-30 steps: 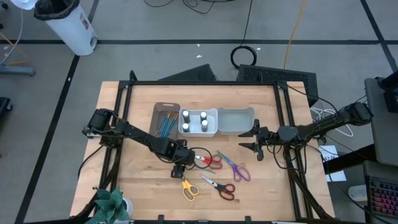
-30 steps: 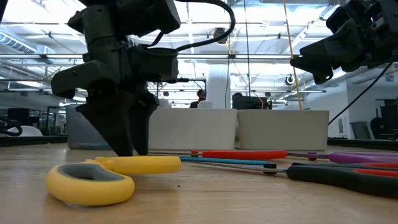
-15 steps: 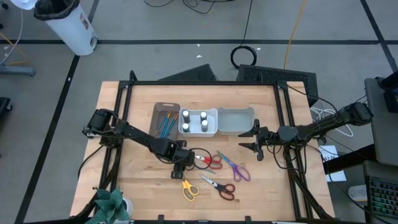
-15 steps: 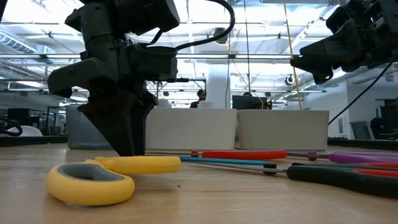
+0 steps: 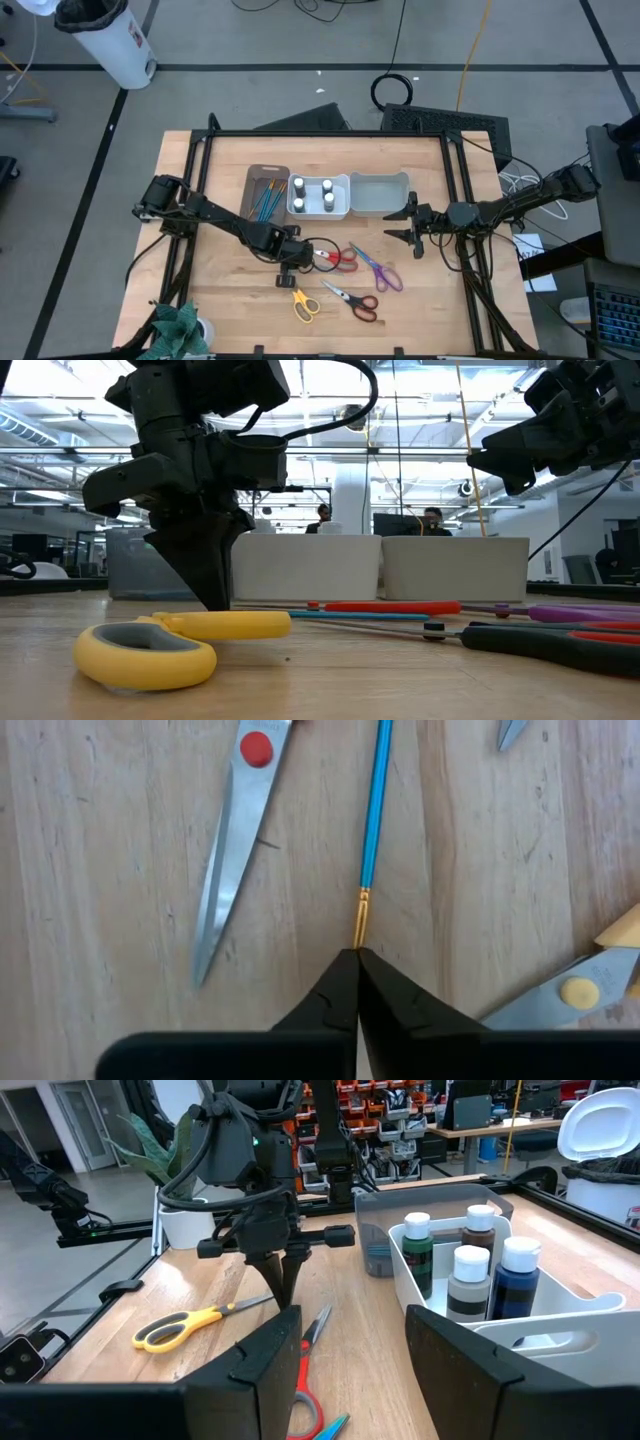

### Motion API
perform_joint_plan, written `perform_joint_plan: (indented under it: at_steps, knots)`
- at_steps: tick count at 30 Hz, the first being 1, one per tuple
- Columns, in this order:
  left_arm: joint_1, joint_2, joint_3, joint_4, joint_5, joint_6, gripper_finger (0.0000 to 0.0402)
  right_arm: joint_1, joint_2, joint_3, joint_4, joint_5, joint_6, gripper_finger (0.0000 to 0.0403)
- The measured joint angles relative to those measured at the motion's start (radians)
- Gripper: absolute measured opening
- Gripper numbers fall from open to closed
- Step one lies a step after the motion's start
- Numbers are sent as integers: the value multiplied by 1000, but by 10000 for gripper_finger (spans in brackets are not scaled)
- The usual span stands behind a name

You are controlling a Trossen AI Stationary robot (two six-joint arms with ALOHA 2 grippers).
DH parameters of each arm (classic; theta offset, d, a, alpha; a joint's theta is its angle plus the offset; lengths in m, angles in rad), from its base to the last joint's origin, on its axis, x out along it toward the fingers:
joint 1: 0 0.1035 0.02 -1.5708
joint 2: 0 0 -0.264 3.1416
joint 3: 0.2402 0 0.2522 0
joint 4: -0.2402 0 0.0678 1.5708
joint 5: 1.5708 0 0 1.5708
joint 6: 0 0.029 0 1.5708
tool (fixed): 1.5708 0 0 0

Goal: Pick & Place Paint Supplies
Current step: Put the blue paint brush into the black bin

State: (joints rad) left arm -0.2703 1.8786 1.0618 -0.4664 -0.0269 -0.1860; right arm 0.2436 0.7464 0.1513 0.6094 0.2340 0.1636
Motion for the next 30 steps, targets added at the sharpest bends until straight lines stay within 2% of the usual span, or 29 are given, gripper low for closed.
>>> perform_joint_plan:
  at_steps: [5, 10, 16, 23, 27, 30]
  knots:
    - [0, 0, 0, 0, 0, 18, 4, 0, 0, 0, 0, 0, 0, 171]
    - [-10, -4, 6, -14, 10, -27, 3, 0, 0, 0, 0, 0, 0, 171]
    - [-39, -64, 1, -26, 19, -12, 2, 0, 0, 0, 0, 0, 0, 171]
    - [-83, -196, 4, -36, -77, 6, 1, 0, 0, 0, 1, 0, 0, 171]
    - [-115, -269, 4, -28, -140, -42, 1, 0, 0, 0, 1, 0, 0, 171]
    - [-123, -318, 4, -28, -248, -118, 1, 0, 0, 0, 0, 0, 0, 171]
